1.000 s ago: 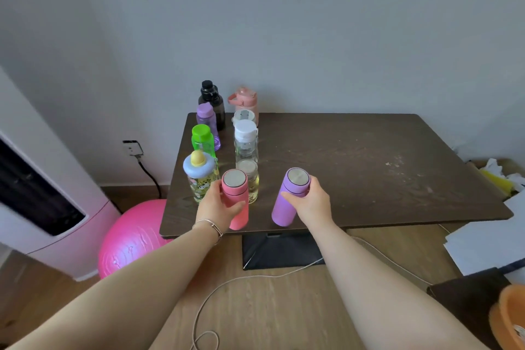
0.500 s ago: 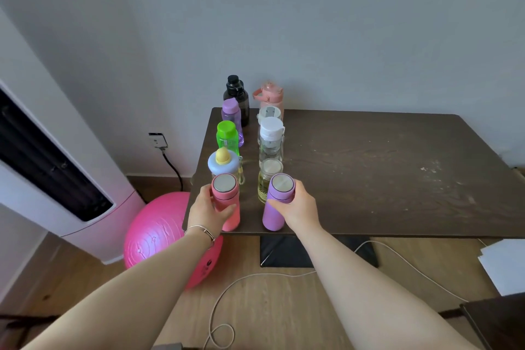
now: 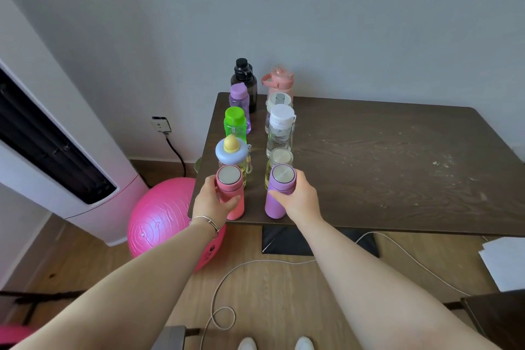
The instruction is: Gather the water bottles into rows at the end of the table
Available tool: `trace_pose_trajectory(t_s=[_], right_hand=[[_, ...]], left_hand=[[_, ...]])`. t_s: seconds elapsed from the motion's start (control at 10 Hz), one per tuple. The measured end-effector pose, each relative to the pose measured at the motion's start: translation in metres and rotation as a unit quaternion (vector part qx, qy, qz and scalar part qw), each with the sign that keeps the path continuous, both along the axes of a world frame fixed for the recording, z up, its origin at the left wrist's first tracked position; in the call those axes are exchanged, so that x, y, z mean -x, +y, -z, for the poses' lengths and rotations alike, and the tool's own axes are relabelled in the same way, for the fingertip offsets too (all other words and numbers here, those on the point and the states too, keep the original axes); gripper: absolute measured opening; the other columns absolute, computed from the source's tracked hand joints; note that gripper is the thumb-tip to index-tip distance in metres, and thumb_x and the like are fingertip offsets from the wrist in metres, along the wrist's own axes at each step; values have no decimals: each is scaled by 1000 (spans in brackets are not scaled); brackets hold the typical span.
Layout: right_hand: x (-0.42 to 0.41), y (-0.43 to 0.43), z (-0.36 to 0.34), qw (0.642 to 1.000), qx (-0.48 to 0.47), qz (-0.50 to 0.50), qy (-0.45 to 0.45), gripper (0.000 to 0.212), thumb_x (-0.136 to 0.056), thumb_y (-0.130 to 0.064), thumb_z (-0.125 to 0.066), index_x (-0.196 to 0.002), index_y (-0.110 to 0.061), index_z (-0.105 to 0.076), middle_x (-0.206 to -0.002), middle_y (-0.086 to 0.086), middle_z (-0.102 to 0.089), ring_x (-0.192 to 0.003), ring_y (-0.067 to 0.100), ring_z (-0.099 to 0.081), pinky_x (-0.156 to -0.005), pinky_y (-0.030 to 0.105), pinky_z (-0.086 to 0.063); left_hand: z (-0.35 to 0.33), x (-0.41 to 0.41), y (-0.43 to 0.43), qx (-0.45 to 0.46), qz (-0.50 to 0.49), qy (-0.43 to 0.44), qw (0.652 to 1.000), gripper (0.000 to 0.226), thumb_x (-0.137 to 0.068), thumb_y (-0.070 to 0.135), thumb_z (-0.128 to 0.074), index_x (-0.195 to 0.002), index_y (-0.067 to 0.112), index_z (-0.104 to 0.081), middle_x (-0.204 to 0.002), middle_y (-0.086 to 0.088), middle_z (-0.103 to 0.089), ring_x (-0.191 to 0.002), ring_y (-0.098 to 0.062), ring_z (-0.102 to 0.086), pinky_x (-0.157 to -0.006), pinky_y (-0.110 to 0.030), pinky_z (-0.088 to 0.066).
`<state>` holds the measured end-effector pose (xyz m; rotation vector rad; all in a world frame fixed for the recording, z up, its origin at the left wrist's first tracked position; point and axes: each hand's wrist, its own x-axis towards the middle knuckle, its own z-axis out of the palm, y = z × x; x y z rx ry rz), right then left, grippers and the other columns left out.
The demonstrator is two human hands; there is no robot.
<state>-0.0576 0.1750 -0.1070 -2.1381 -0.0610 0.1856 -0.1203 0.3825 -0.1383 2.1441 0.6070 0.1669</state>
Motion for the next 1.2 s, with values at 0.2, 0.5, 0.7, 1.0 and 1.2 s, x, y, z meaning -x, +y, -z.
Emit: trace_pose_trajectory(t_s=[0.2, 0.5, 0.7, 1.0, 1.2], right_hand=[[-2, -3, 0, 1000, 7, -18, 7, 67, -72, -30, -85, -128, -25, -48, -122, -7, -61, -107, 14, -57, -80, 23, -43], [-5, -5, 2, 999, 18, -31, 9, 72, -73, -30, -84, -134, -25, -44, -129, -4, -60, -114, 18, -58, -85, 26, -46], [-4, -5, 3, 998, 37, -41, -2, 74, -74, -29, -83, -136, -21, -43, -132, -2, -59, -117, 19, -57, -85, 24, -44], [-1, -10, -6, 996, 58, -54, -42, 70, -74, -32, -81, -134, -28, -45, -129, -8, -58, -116, 17, -56, -87, 28, -47], [-1, -27, -30, 977, 182, -87, -63, 88, -83, -42, -73, -153, -21, -24, -154, -1, -38, -137, 19, -40, -104, 37, -42]], left_hand=[[0, -8, 0, 7, 4, 10, 1000, 64, -73, 33, -80, -124, 23, -44, -116, -2, -62, -99, -19, -59, -78, -34, -50], [-1, -11, 2, -1, 17, 13, 1000, 61, -74, 33, -80, -121, 22, -43, -117, -3, -61, -103, -22, -59, -82, -40, -53], [-5, -9, -2, -1, 22, 8, 1000, 74, -74, 33, -79, -134, 21, -37, -130, -5, -54, -113, -25, -56, -91, -42, -51], [-22, -8, 1, -60, 50, -60, 995, 76, -73, 37, -78, -136, 23, -39, -134, 0, -48, -124, -20, -44, -97, -36, -44], [-56, -15, 0, -161, 97, -89, 978, 71, -80, 42, -72, -140, 20, -42, -144, -5, -44, -128, -29, -42, -104, -43, -40]])
